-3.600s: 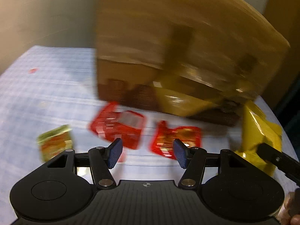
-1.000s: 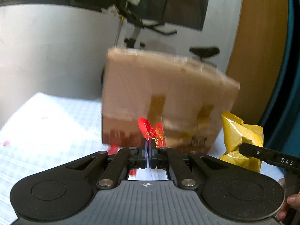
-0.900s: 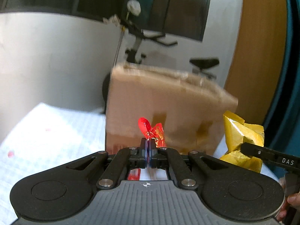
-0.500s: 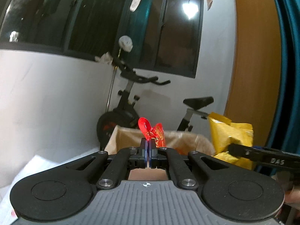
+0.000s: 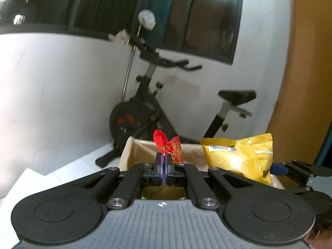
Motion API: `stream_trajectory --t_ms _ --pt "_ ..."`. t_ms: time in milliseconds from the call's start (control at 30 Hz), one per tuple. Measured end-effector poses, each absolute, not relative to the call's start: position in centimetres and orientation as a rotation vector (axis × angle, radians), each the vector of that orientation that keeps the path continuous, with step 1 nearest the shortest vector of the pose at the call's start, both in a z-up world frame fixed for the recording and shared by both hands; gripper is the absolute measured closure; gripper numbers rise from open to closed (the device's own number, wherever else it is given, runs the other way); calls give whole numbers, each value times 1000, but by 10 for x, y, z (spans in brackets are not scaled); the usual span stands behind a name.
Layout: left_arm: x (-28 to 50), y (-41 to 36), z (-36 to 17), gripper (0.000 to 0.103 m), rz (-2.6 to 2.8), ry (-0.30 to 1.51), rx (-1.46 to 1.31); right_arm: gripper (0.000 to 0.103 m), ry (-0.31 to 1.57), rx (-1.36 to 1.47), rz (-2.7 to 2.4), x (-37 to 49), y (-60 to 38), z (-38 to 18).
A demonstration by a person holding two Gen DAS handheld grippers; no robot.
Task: Organize snacks
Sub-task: 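Open both grippers to drop the bag and pouch into the box, then move both open grippers back down to the last snacks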
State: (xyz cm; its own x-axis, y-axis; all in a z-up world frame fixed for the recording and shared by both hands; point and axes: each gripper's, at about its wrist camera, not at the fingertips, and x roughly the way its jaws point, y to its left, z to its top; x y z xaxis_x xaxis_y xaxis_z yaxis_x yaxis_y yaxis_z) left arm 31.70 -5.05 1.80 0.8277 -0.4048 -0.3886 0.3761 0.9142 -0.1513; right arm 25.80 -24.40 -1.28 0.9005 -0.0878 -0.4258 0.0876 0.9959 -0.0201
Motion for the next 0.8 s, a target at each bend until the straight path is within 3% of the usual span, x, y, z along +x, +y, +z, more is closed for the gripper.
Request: stream_trajectory --t_ms 167,233,300,467,800 --pt "335 -46 9 98 -416 497 -50 29 523 40 -74 277 -241 -29" --pt "335 -43 7 88 -413 506 -34 28 566 52 -41 284 -239 -34" --pt "336 -38 6 63 -409 509 -41 26 587 39 -37 285 -235 -37" --pt "329 -26 10 60 -390 504 -49 24 596 56 -54 281 -235 -36" --pt "316 -8 20 42 -339 506 -35 13 563 101 -120 260 -240 -22"
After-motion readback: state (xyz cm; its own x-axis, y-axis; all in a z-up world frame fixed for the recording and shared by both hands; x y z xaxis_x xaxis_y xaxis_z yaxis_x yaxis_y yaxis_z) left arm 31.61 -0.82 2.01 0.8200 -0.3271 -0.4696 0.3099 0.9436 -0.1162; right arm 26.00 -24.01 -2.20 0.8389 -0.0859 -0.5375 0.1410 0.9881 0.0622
